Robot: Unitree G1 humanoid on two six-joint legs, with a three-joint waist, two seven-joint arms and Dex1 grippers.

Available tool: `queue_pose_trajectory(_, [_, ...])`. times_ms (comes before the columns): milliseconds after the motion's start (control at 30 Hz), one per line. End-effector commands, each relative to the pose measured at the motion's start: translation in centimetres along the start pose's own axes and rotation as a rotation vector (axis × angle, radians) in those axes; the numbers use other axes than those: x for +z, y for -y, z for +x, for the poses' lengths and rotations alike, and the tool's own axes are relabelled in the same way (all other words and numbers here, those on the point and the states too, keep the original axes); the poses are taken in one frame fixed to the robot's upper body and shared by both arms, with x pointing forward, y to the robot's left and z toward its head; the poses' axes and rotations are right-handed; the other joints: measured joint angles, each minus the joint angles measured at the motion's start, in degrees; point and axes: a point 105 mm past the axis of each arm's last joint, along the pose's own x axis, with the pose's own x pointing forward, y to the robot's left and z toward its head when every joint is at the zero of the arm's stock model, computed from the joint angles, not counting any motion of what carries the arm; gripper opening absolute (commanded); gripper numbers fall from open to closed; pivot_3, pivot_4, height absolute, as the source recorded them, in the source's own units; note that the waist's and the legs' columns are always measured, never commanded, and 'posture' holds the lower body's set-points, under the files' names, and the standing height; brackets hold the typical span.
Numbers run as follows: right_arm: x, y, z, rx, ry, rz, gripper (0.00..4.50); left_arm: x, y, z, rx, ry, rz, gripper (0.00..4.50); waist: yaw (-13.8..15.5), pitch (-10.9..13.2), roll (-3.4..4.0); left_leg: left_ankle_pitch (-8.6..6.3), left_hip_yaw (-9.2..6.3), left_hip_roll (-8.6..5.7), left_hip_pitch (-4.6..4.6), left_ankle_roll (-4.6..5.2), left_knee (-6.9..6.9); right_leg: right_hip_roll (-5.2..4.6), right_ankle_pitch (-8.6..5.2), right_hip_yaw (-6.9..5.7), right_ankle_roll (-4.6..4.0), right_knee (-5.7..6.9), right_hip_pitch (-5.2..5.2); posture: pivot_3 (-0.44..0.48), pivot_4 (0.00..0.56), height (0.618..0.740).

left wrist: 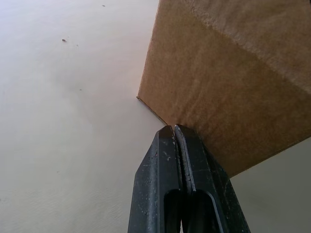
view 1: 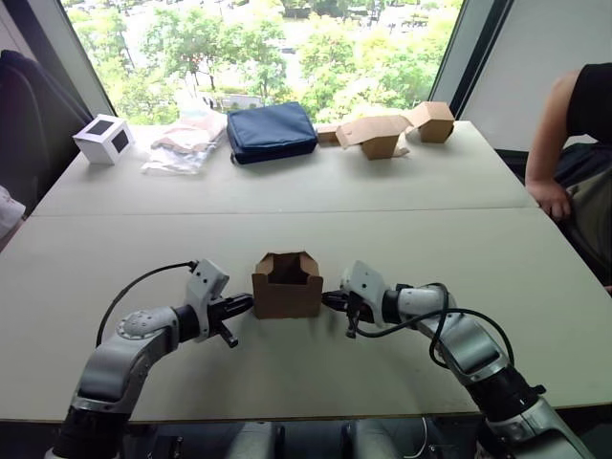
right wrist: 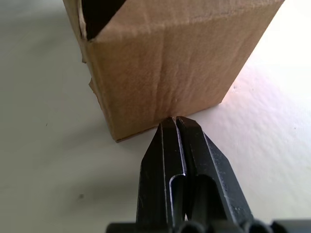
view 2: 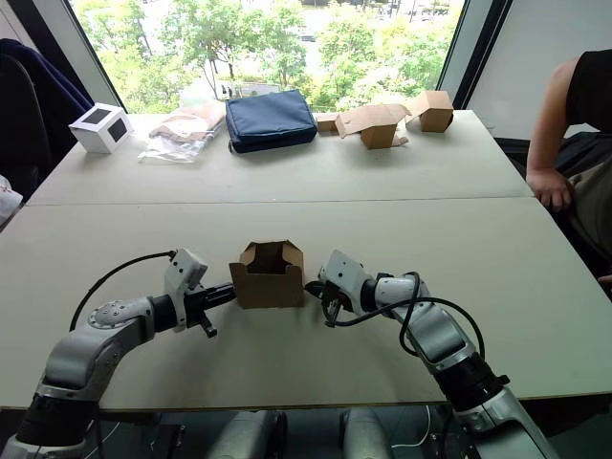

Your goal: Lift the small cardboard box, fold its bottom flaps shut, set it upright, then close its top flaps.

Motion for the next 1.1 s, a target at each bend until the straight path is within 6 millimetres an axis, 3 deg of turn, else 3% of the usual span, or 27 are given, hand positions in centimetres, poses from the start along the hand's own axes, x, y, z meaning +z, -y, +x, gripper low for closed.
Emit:
queue_pose_trajectory(33, [1.2,-0.1,-0.4,0.000,0.034,-0.035,0.00,0.7,0.9,0.7,-0.043,0.024,0.036,0.04,0.0,0.0,0.00,0.00,0.00,0.00,0.00,0.00,0.00,0.00,0.00,0.00,0.00,0.00,0.00,0.000,0.150,0.740])
queue_pose_trajectory(267, [0.6,0.4,-0.7,-0.025,0.012,-0.031,0.00,0.6,1.4,0.5,-0.073,0.002,0.034,0.04,0.0,0.0,0.00,0.00,0.00,0.00,0.01,0.00,-0.01,-0.01,0.00,0.00,0.00,-0.01,0.01,0.000,0.150,0.740])
queue_pose_trajectory(400, [0.7,1.0,-1.9,-0.043,-0.014,-0.066,0.00,1.1,-0.2,-1.0,-0.020,-0.013,0.069,0.04,-0.1,0.0,0.02,0.00,0.00,0.01,0.01,0.00,-0.03,-0.01,0.00,0.00,0.00,-0.02,0.00,0.000,0.150,0.740])
queue_pose_trajectory(533, [0.4,1.1,-3.7,-0.028,-0.058,-0.103,0.00,3.1,-2.9,-2.8,0.047,0.012,0.092,0.04,0.1,0.0,0.01,0.00,-0.01,0.01,0.00,0.00,-0.06,-0.03,-0.01,-0.02,-0.01,-0.06,-0.01,0.000,0.150,0.740])
queue_pose_trajectory(600, [0.6,1.2,-4.6,-0.019,-0.062,-0.109,0.00,4.3,-3.1,-3.4,0.028,0.027,0.102,0.04,0.1,0.0,0.01,0.00,-0.01,0.01,0.00,0.00,-0.08,-0.04,-0.01,-0.06,-0.01,-0.09,0.00,0.000,0.150,0.740])
queue_pose_trajectory(700, [3.7,2.9,-5.8,-0.049,0.071,-0.048,0.00,6.8,-1.1,-3.9,-0.113,0.075,0.069,0.04,-0.1,0.0,0.00,0.00,-0.01,0.01,0.00,0.01,-0.13,-0.04,-0.01,-0.06,-0.01,-0.15,0.01,0.000,0.150,0.740])
queue_pose_trajectory(800, [6.3,3.6,-6.2,-0.032,0.181,-0.002,0.00,7.4,1.1,-4.1,-0.249,0.043,0.069,0.04,-0.6,0.1,0.00,0.00,-0.01,0.03,0.00,0.00,-0.16,-0.06,0.00,-0.05,0.00,-0.15,-0.01,0.000,0.150,0.740])
queue_pose_trajectory(1100, [8.1,2.1,-4.7,0.046,0.233,0.010,0.00,7.9,1.1,-2.2,-0.245,0.037,0.121,0.04,-1.2,0.1,0.00,0.09,-0.02,0.04,0.22,-0.14,-0.70,-0.05,0.00,-0.03,0.00,-0.43,0.09,0.000,0.150,0.740])
